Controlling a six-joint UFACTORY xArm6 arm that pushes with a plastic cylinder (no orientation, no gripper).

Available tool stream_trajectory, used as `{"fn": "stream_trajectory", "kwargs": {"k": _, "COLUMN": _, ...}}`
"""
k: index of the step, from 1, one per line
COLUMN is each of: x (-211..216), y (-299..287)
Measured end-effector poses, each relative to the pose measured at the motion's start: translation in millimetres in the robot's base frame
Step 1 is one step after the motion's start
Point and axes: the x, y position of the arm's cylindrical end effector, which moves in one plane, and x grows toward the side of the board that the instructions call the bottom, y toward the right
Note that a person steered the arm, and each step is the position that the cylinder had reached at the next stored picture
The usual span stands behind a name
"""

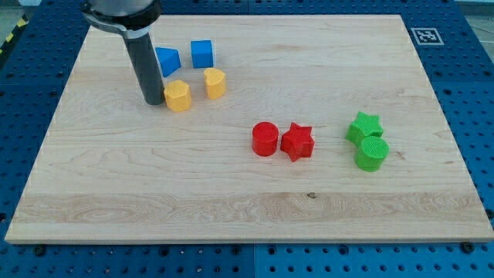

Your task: Move the yellow hexagon to the bottom left of the yellow heart

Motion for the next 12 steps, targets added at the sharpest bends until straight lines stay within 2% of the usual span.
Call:
{"fn": "stream_trajectory", "kwargs": {"k": 2, "x": -11, "y": -16}}
{"fn": "stream_trajectory", "kwargs": {"k": 4, "x": -18, "y": 32}}
{"fn": "stream_trajectory", "kwargs": {"k": 12, "x": -12, "y": 44}}
